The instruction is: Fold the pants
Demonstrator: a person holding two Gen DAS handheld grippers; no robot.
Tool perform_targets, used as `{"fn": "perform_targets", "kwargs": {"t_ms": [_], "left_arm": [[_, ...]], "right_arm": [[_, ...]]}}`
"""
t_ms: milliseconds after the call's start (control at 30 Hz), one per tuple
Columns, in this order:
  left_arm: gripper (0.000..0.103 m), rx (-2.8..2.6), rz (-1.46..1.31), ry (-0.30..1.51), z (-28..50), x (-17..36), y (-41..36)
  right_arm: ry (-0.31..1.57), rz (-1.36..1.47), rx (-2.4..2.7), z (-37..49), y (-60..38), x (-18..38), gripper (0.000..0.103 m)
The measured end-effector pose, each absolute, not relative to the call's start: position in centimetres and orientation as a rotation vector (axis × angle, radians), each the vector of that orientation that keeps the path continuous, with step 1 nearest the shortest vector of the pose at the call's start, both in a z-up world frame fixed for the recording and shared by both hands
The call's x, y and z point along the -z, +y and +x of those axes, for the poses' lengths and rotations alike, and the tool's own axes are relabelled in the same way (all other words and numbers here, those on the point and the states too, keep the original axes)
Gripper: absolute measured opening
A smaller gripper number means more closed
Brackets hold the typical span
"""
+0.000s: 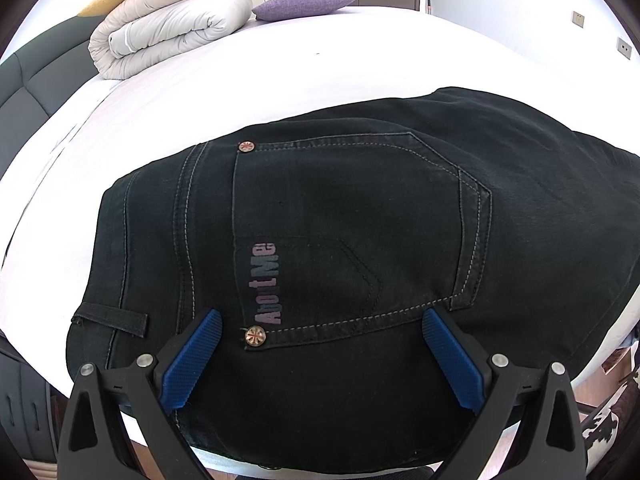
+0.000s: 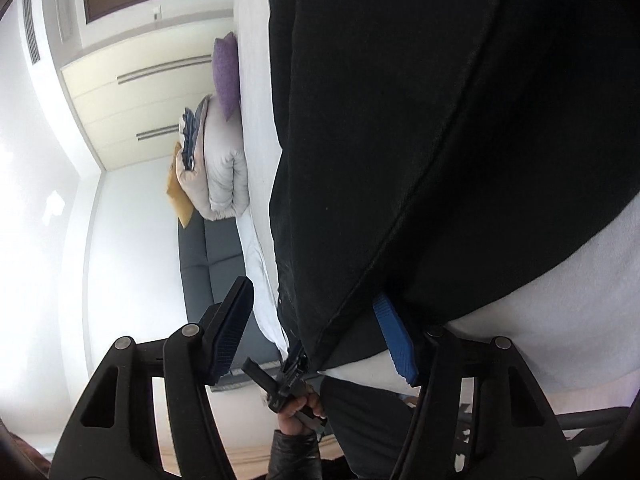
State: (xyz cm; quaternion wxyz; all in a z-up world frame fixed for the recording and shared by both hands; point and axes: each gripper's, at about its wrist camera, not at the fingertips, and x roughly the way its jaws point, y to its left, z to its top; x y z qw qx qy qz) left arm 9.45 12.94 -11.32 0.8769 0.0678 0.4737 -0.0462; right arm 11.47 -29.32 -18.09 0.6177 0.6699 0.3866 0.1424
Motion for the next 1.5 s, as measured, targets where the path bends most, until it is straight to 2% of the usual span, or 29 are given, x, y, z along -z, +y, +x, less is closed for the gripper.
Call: {"fn": "perform_targets", "kwargs": {"t_ms": [67,167,200,233,267,300,700,767,800,833,900,1000,1167,1300,1400,1500], "left_arm": [[0.103,0.099,0.14,0.988,9.5,11.4,13.1],[0.103,0.105,0.135,0.988,9.5,11.4,13.1],[0.103,0.107,0.134,0.989,9.5,11.4,13.2],[0.103,0.108,0.134,0.989,9.6,11.4,13.2],[0.103,0.109,0.133,0.988,9.6,11.3,13.3],[0.103,0.111,0.134,0.987,9.5,11.3,13.3],[0.102,0.107,0.145,0.99,9.6,11.1,13.1],[0.093,0.084,0.146,0.974,9.4,10.4,13.1],[0.084,0.074,0.14,0.963,9.2,9.7,12.9],[0.083,0.076,0.133,0.928,8.9,8.5,12.3],[0.084,0.117,0.109,0.855,8.6,6.3,10.6],[0.092,0.237,0.121,0.804,10.1,4.4,5.8],[0.092,0.355,0.224,0.82,14.0,6.2,-2.2],[0.092,0.374,0.291,0.861,15.7,8.8,-5.3],[0.095,0.367,0.244,0.91,17.0,11.0,-4.6],[0.097,0.336,0.18,0.918,17.5,11.4,-3.1]], "right_arm": [[0.839,1.595,-0.274,10.7,-30.8,18.3,0.057],[0.795,1.569,-0.22,10.5,-31.2,17.8,0.045],[0.794,1.56,-0.213,10.4,-31.3,17.9,0.031],[0.801,1.547,-0.205,10.4,-31.6,18.3,0.022],[0.813,1.537,-0.195,10.4,-31.7,18.5,0.006],[0.824,1.533,-0.188,10.3,-31.8,18.6,0.005],[0.802,1.431,-0.047,6.9,-33.3,17.8,0.0],[0.802,1.439,-0.048,7.1,-33.4,18.0,0.0],[0.8,1.449,-0.05,7.3,-33.4,18.2,0.0],[0.799,1.436,-0.061,7.6,-33.2,18.1,0.0],[0.816,1.343,-0.079,8.3,-33.0,16.9,0.001],[0.896,1.113,-0.062,10.5,-32.6,14.3,0.004],[0.908,0.926,0.08,8.8,-34.4,10.1,0.014],[0.807,0.829,0.049,8.4,-35.6,4.9,0.014],[0.824,0.811,-0.126,13.3,-33.2,4.3,0.014],[0.913,0.819,-0.181,17.7,-33.0,6.9,0.014]]}}
